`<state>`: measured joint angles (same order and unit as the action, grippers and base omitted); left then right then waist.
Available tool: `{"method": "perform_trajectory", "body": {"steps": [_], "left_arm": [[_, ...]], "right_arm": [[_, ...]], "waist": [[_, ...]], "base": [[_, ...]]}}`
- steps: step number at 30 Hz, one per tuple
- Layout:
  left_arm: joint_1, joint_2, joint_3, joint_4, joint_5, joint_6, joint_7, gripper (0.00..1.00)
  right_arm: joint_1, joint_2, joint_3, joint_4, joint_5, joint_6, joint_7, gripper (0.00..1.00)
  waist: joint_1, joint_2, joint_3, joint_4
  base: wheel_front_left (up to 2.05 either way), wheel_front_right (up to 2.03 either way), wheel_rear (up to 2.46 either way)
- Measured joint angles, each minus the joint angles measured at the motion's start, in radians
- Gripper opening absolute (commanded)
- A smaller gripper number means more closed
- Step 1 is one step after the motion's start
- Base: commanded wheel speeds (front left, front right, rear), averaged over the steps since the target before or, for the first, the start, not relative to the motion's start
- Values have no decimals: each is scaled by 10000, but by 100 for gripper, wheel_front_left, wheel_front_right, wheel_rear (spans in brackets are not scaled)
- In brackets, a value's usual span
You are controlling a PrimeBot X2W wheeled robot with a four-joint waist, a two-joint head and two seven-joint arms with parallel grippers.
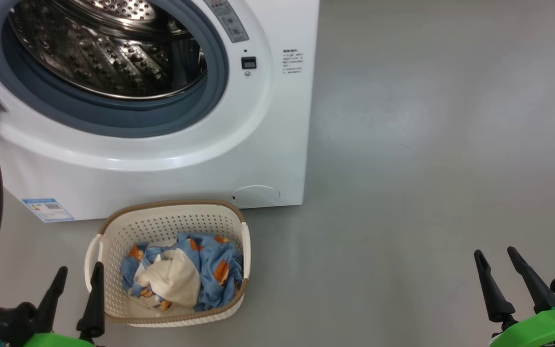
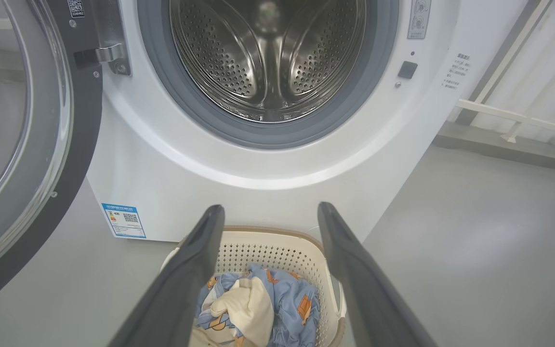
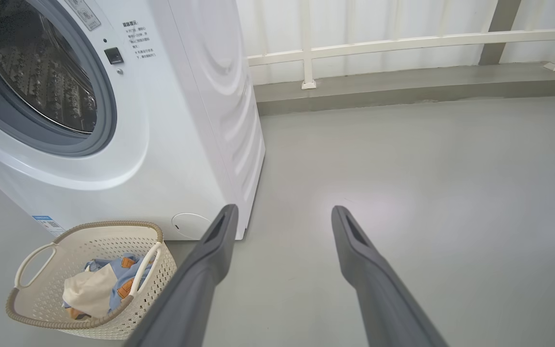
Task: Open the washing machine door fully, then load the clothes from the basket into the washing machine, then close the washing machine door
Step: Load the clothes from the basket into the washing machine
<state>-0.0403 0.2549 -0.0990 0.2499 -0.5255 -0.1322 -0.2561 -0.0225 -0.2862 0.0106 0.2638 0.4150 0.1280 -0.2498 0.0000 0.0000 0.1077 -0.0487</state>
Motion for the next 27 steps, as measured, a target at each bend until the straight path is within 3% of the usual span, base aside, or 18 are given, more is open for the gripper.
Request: {"method": "perform_trajectory", "body": {"steps": [11, 27], "left_arm": [[-154, 102, -77, -46, 2, 0, 0, 100], [-243, 35, -100, 21, 21, 0, 0, 100]], "right_arm": [[-39, 127, 29, -27, -6, 0, 0, 100], [-165, 140, 46, -44, -8, 0, 0, 100]], "waist": [[0, 0, 230, 3], [0, 0, 270, 61]], "base": [[80, -119, 39], [7, -7, 0]]}}
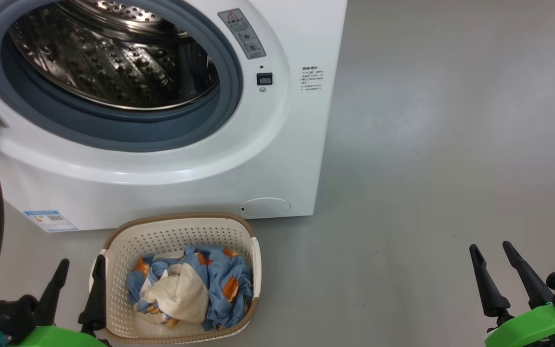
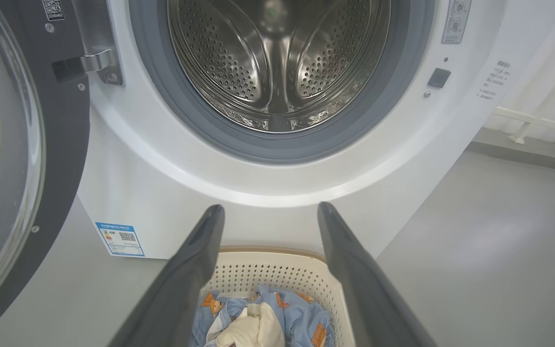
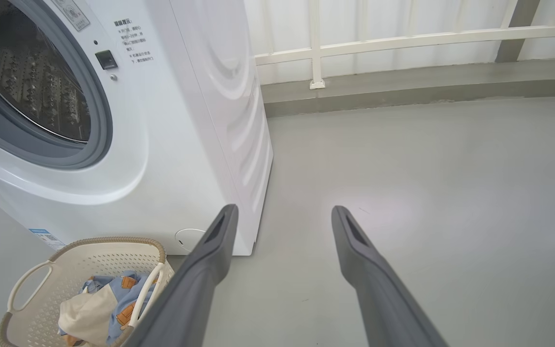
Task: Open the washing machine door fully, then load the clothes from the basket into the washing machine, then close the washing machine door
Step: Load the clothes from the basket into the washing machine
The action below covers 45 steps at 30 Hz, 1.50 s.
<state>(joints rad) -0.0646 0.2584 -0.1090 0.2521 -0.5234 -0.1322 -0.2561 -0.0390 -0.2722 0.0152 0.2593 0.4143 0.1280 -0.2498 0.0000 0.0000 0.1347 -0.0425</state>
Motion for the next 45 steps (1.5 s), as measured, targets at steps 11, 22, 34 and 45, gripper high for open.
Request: {"method": "perform_trajectory", "body": {"steps": [11, 22, 34, 45], "left_arm": [[3, -75, -278, 397, -35, 0, 0, 100], [-267, -236, -863, 1639, -199, 0, 6, 100], [-2060, -88, -2127, 3613, -800, 0, 8, 100], [-4016, 299, -3469, 5478, -1590, 0, 6, 100]], "right_arm": [[-30, 58, 48, -6, 0, 0, 0, 100], [-369, 268, 180, -127, -38, 0, 0, 100], [-1122, 583, 531, -263, -144, 0, 0, 100], [-2079, 905, 690, -500, -349, 0, 0, 100]], "waist": [[1, 0, 51, 5], [0, 0, 568, -82], [0, 1, 1670, -279], [0, 1, 3051, -490]], "base": [[0, 0, 0], [0, 0, 0], [0, 0, 0], [0, 0, 0]]}}
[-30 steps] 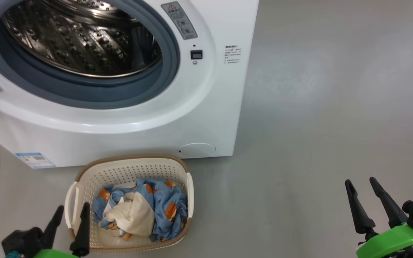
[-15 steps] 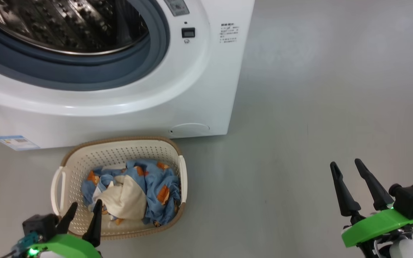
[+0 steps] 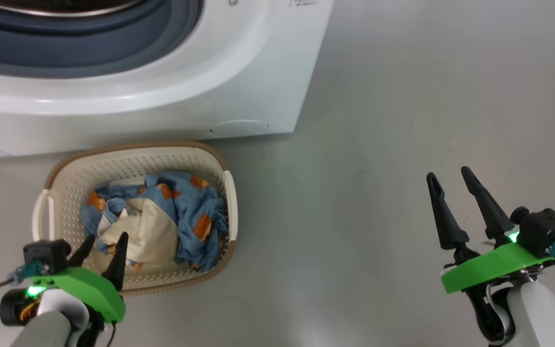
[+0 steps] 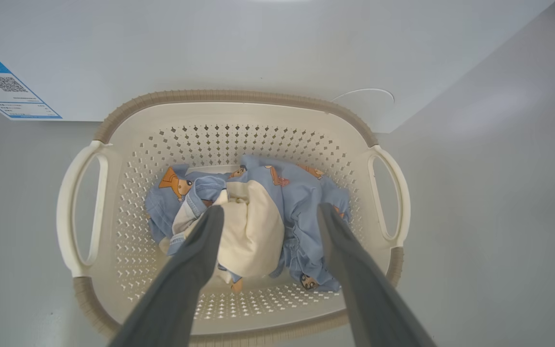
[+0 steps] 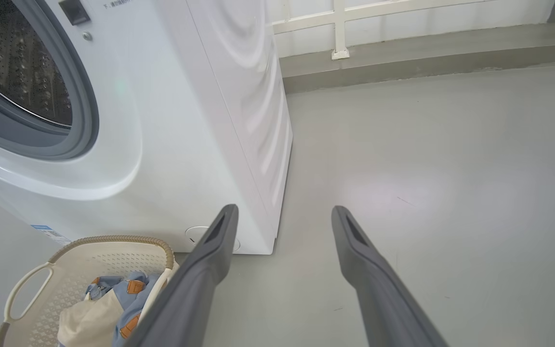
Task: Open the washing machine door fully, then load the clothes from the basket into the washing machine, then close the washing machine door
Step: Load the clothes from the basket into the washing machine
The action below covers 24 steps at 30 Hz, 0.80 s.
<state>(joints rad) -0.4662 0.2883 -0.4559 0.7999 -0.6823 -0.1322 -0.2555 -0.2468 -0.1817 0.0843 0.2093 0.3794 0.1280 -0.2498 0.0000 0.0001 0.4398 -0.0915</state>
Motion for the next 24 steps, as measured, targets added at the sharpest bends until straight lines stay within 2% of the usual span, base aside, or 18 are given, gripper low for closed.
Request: {"method": "perform_trajectory", "body": {"steps": [10, 24], "left_arm": [[-1573, 247, -1565, 1668, -1152, 0, 17, 100], [-3333, 752, -3070, 2984, -2489, 0, 1129, 100]], "right_arm": [[-665, 198, 67, -205, -90, 0, 0, 100], [-1290, 259, 247, -598, -268, 0, -2, 100]], "waist": [[0, 0, 1179, -180], [0, 0, 2685, -407]], "base": [[0, 0, 0], [0, 0, 0]]}}
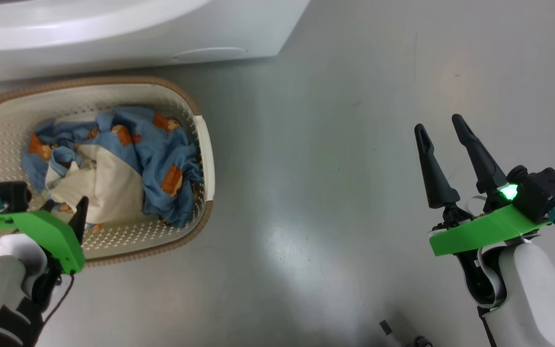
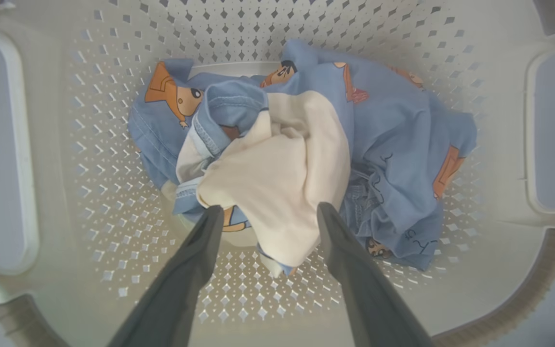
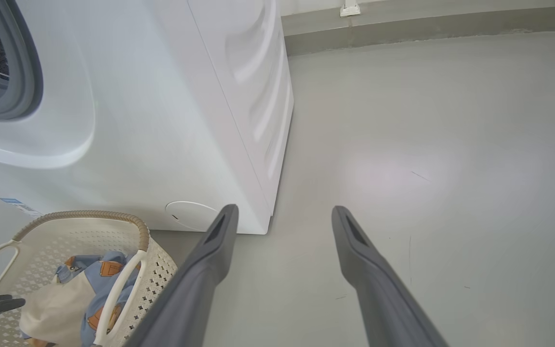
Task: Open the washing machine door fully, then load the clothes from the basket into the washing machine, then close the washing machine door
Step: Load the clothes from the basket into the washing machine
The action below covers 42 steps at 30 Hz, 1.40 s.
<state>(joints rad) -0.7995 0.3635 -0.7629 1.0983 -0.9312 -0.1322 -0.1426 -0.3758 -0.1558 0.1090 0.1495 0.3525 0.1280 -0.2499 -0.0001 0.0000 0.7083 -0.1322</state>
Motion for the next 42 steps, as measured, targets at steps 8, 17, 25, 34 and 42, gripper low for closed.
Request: {"method": "perform_trajectory", "body": {"steps": [8, 17, 25, 34, 42], "left_arm": [[-492, 40, -454, 458, -449, 0, 564, 100], [-819, 268, -709, 328, -1229, 0, 901, 100], [-1192, 441, -1122, -2, -1685, 0, 913, 100], [-1438, 535, -1751, -81, -2125, 0, 901, 37], [-1440, 512, -2057, -288, -2736, 0, 740, 0]], "right_arm": [[-155, 69, 88, -115, -84, 0, 0, 100], [-198, 150, 290, -270, -84, 0, 0, 100], [-406, 167, 378, -330, -84, 0, 0, 100], [-422, 221, 466, -362, -113, 0, 0, 100], [-560, 226, 449, -359, -113, 0, 0, 100]], "waist": [[1, 0, 506, -81], [0, 0, 846, -201], [1, 0, 1196, -316], [1, 0, 1377, -387], [0, 0, 1252, -337]], "base": [[0, 0, 0], [0, 0, 0], [0, 0, 0], [0, 0, 0], [0, 0, 0]]}}
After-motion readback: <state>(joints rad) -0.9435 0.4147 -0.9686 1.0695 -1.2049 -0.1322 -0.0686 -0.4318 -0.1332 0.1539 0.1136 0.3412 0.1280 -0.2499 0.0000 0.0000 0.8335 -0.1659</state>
